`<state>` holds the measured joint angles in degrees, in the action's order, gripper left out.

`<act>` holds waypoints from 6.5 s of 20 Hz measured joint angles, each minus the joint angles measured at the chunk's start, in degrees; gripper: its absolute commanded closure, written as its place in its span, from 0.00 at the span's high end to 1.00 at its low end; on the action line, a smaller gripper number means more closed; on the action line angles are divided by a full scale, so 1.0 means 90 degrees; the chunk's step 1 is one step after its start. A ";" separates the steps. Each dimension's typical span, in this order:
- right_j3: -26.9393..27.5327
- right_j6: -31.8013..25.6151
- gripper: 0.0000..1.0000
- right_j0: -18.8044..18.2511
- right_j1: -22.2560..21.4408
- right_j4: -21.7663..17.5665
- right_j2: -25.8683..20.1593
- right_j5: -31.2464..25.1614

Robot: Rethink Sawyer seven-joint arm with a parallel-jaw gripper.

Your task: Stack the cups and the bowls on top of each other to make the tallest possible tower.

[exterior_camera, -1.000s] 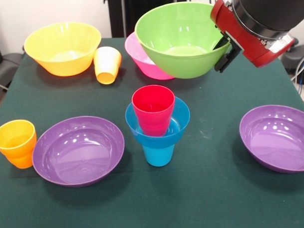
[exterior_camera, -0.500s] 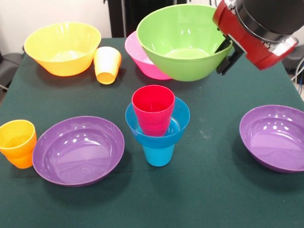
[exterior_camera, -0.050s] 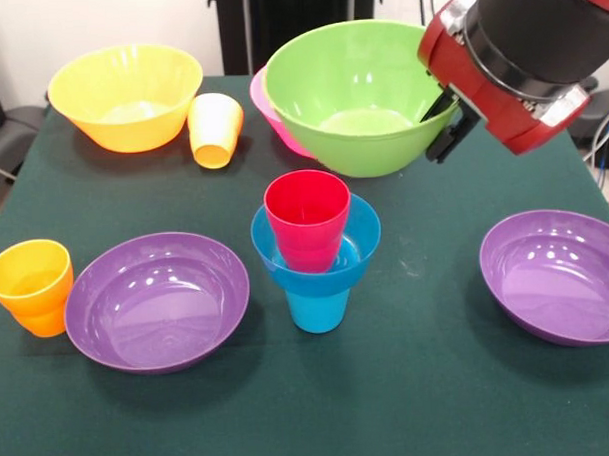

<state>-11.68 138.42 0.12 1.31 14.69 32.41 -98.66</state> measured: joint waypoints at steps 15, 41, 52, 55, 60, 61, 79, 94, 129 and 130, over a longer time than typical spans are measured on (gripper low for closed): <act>0.0873 -0.0327 0.00 -0.0493 0.0598 0.1282 0.1099 -0.1033; 0.1084 -0.0551 0.00 -0.0614 0.0737 0.1875 0.2003 -0.1065; 0.1226 -0.0551 0.00 -0.0811 0.0933 0.2366 0.2633 -0.0883; 0.1227 -0.0551 0.00 -0.0811 0.0933 0.2402 0.2714 -0.0807; 0.1228 -0.0551 0.00 -0.0811 0.0934 0.2544 0.2856 -0.0651; 0.1228 -0.0551 0.00 -0.0811 0.0934 0.2561 0.2880 -0.0632; 0.1229 -0.0551 0.00 -0.0810 0.0934 0.2620 0.3170 -0.0111; 0.1224 -0.0551 0.00 -0.0769 0.0934 0.2606 0.3167 0.0150; -0.0510 -0.0734 0.00 0.0225 0.0092 0.1272 0.2093 0.1461; -0.0539 -0.0775 0.00 0.0231 0.0059 0.1244 0.2063 0.1499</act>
<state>-16.53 131.45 2.20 1.85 25.88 50.98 -85.17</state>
